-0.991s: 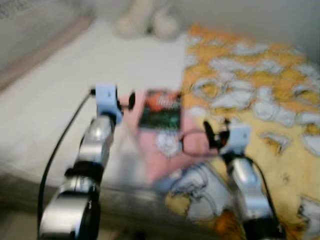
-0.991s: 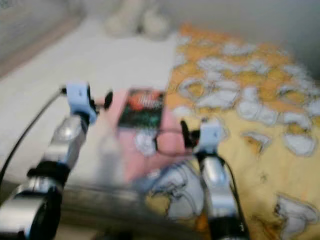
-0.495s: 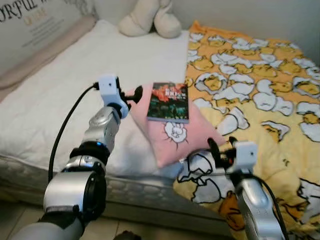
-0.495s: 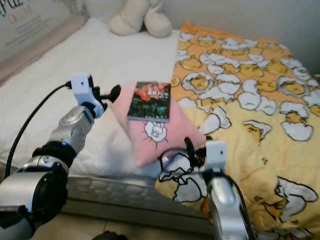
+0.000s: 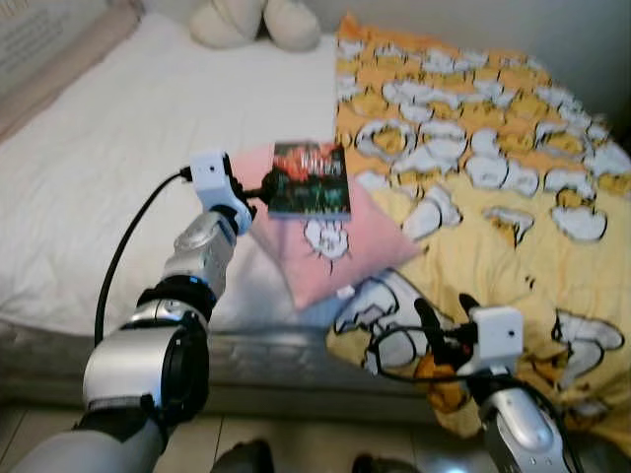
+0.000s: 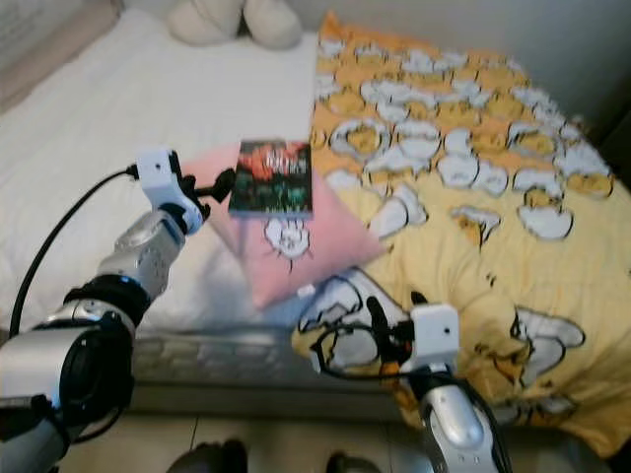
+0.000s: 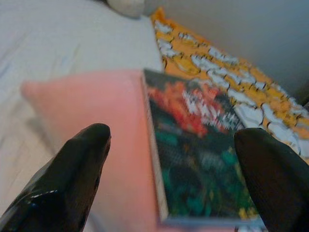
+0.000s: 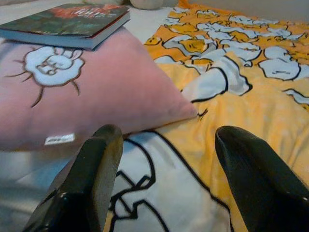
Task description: Clean up the room
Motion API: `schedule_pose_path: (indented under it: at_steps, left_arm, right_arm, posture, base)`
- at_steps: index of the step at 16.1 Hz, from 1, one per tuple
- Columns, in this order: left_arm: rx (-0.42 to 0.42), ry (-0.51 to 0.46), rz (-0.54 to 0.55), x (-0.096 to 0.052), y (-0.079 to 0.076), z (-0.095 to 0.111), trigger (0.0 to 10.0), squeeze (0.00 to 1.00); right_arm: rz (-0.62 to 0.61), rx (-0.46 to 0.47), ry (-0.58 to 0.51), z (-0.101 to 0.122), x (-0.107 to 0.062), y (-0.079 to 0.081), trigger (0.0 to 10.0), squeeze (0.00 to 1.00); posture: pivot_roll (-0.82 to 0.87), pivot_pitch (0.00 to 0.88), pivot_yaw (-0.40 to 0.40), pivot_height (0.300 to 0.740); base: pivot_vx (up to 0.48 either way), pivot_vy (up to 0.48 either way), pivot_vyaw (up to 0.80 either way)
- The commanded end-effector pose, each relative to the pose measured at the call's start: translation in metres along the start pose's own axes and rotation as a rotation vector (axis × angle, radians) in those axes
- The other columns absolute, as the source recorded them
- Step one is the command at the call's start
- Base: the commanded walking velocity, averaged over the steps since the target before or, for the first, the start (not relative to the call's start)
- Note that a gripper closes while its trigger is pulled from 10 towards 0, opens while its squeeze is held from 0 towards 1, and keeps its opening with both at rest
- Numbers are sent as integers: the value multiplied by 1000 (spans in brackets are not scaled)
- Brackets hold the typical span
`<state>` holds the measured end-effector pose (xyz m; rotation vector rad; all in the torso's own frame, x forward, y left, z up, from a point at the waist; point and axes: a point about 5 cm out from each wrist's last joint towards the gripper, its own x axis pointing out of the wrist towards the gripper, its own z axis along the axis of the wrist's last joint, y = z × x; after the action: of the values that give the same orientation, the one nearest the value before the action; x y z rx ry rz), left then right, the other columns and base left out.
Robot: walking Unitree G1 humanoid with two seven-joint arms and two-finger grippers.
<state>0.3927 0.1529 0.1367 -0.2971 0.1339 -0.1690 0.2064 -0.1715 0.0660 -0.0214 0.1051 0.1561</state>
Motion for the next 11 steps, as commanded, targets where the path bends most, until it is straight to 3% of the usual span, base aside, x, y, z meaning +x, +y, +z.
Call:
schedule_pose_path:
  at_steps: [1,7,9,10,11]
  left_arm:
    - [16,2,-11,3,-7,3,10000,0]
    - [-22,-48,-4,3,-2,11,10000,0]
    - [175,-152,-12,1,-1,28,10000,0]
    - [282,-254,-50,-6,0,36,10000,0]
    - [365,-340,-134,-29,-3,33,10000,0]
  right_arm:
    - [8,-6,-7,8,-7,2,10000,0]
    - [17,2,47,8,-39,12,10000,0]
    - [13,-25,17,19,-44,17,10000,0]
    - [-17,-44,-28,32,-47,16,10000,0]
    - [-55,-50,-71,45,-54,13,10000,0]
  posture:
    - [-208,133,-39,740]
    - [-256,226,-33,740]
    - [-262,224,-20,740]
    - [-254,212,-10,740]
    - [-223,191,-4,740]
  base:
    - [0,0,0]
    - [0,0,0]
    - [0,0,0]
    - [0,0,0]
    - [0,0,0]
